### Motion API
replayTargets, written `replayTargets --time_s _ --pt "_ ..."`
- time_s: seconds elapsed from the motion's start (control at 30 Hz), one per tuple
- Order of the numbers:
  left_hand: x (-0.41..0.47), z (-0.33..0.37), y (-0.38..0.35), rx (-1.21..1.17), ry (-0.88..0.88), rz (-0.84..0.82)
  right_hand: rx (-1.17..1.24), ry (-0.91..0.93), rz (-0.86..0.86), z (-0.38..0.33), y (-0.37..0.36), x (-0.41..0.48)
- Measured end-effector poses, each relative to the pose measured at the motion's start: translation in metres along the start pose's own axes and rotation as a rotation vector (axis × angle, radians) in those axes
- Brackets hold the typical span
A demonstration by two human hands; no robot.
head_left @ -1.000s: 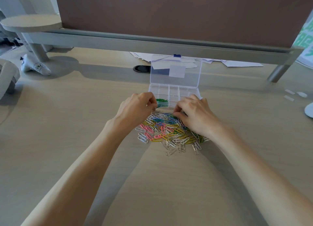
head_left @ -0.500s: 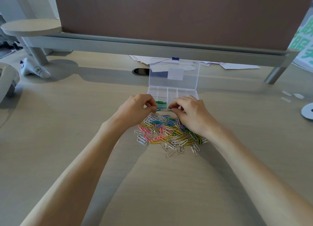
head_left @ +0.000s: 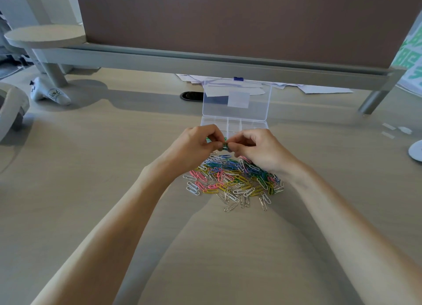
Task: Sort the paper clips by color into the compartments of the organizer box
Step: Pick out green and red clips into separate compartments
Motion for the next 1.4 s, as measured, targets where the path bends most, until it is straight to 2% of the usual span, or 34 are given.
replayTargets --time_s 0.13,0.23,0.47,0.67,0.9,1.13,1.3,1.4 --pt "-0.001 0.002 0.002 -0.016 -0.028 0.008 0.061 -0.041 0.037 0.002 0.003 -0.001" --pt "0.000 -0.002 0.003 0.010 -0.020 -0.006 0.021 -0.021 0.090 0.004 0.008 -0.002" --pt "-0.002 -0.017 0.003 0.265 0.028 -0.037 -0.137 0.021 0.148 0.010 0.016 -0.008" --pt "-0.004 -0.001 -0.020 0.380 -0.164 -0.007 -0.239 0.047 0.180 0.014 0.017 -0.010" --pt "0.000 0.003 -0.027 0.409 -0.200 -0.034 -0.287 0.055 0.216 0.019 0.025 -0.015" --pt "0.000 -0.002 -0.026 0.336 -0.137 -0.032 -0.234 0.092 0.163 0.014 0.021 -0.019" --pt "0.002 0.001 -0.020 0.022 -0.025 -0.075 -0.196 0.099 0.175 0.016 0.017 -0.018" --pt "0.000 0.007 -0.019 -0.031 -0.026 -0.079 -0.176 0.112 0.186 0.015 0.016 -0.019"
Point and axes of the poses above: each hand's wrist, its own x-axis towards the middle knuckle, its own y-axis out of the back of the hand, z = x × y, the point moved 3 cm from there along x, towards the middle knuckle, and after that the axes turned 6 degrees about x, right-handed, at the moved point
